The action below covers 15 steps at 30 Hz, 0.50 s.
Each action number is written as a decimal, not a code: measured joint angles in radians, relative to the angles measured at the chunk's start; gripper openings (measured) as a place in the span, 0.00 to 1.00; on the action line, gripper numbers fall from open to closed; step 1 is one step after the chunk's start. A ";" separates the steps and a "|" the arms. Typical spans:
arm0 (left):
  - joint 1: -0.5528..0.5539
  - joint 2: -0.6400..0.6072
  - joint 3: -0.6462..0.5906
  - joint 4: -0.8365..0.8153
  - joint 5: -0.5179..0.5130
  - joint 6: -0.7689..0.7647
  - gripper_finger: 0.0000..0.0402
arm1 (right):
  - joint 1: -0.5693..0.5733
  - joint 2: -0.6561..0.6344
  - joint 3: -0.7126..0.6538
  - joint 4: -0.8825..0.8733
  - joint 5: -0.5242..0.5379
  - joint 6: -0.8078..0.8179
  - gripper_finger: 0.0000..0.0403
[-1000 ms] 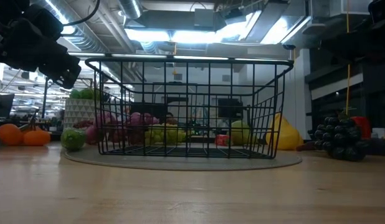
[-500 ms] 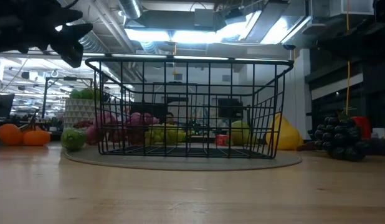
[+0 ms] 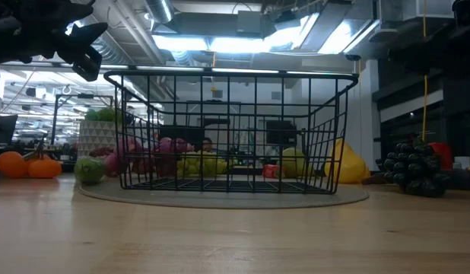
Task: Build produce basket
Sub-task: Put the yellow pear into the black wire basket
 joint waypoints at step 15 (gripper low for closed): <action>0.000 0.000 0.000 -0.005 -0.018 0.008 0.29 | 0.000 0.004 0.001 0.003 -0.266 0.345 0.33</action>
